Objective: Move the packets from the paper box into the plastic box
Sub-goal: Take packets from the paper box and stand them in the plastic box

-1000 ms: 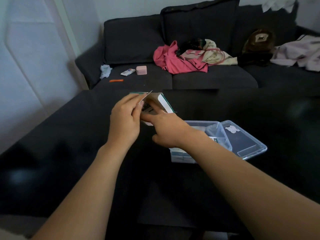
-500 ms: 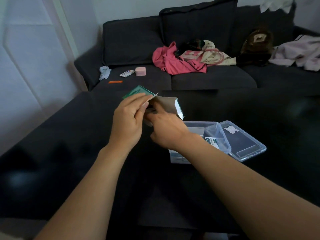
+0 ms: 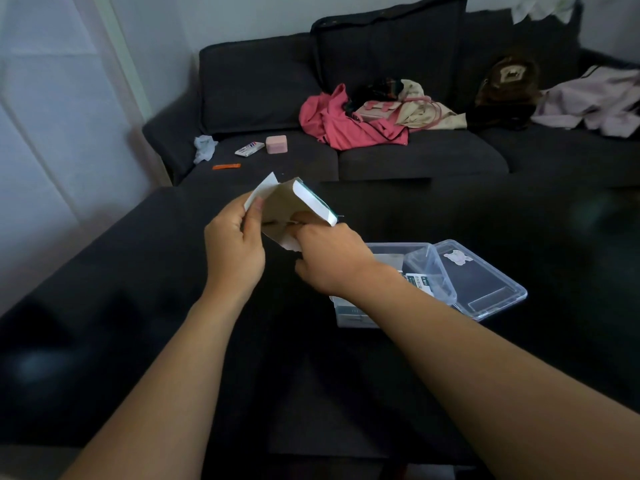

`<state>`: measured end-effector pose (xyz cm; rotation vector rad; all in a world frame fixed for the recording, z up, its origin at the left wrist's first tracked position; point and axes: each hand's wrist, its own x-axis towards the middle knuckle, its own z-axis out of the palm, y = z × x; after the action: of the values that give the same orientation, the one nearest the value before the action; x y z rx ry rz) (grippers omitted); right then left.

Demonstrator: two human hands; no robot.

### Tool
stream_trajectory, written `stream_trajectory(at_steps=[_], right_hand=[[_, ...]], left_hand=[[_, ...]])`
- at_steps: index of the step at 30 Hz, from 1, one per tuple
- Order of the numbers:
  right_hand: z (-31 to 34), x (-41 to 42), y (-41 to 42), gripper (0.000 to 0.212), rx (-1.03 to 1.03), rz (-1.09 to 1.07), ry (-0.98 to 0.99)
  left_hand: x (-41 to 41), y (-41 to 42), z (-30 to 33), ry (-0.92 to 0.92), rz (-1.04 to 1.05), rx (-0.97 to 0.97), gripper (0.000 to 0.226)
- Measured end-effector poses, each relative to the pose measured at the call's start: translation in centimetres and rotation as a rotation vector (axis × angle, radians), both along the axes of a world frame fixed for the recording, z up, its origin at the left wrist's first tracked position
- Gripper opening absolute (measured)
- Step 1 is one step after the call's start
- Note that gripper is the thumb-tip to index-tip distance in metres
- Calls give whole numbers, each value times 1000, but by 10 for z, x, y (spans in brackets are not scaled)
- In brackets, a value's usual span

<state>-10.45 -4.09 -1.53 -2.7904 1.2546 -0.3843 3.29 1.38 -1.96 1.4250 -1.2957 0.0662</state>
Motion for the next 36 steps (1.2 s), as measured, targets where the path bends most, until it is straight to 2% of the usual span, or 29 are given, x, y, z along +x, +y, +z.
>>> stream_trajectory(at_steps=[2, 5, 8, 10, 13, 16, 18, 20, 21, 23, 25, 26, 27, 28, 29, 30, 32, 34, 36], right_hand=[[3, -2, -1, 38, 0, 19, -66], [15, -9, -3, 49, 71, 79, -192], [29, -18, 1, 54, 442, 99, -488], [35, -23, 4, 42, 597, 96, -665], [37, -26, 2, 18, 654, 67, -845], [34, -30, -6, 13, 752, -14, -930], [31, -37, -11, 13, 855, -63, -928], [29, -45, -17, 14, 963, -104, -922], [28, -48, -19, 14, 1009, -121, -922], [27, -55, -23, 15, 1079, -138, -926], [30, -62, -27, 14, 1108, -124, -889], [33, -65, -28, 13, 1103, -95, -837], [36, -69, -29, 12, 1089, -52, -764], [41, -73, -29, 12, 1073, 3, -686], [46, -77, -29, 12, 1058, 58, -615], [50, -80, -28, 11, 1042, 108, -558], [58, -85, -27, 10, 974, 170, -465], [65, -88, -28, 10, 863, 179, -348], [67, -90, -29, 9, 791, 178, -247]], left_hand=[[1, -1, -2, 13, 6, 26, 32], [2, -1, -3, 34, 31, 47, 31], [6, -2, -3, 56, 111, 78, 32], [12, -4, -6, 76, 217, 136, 34], [18, -4, -11, 80, 366, 291, 37], [26, -8, -19, 104, 434, 489, 37], [33, -13, -30, 233, 424, 601, 36], [36, -15, -35, 405, 383, 639, 32], [34, -14, -34, 430, 381, 654, 30], [33, -13, -28, 390, 454, 568, 38], [28, -7, -14, 309, 487, 192, 44], [19, -1, -5, 265, 408, -15, 40], [8, 4, 3, 231, 277, -143, 35], [-5, 8, 8, 220, 133, -192, 32], [-18, 9, 10, 240, 10, -147, 33], [-31, 10, 12, 309, -86, -23, 38], [-48, 11, 14, 596, -282, 350, 53], [-53, 13, 16, 809, -477, 658, 57], [-53, 15, 14, 874, -597, 784, 50]])
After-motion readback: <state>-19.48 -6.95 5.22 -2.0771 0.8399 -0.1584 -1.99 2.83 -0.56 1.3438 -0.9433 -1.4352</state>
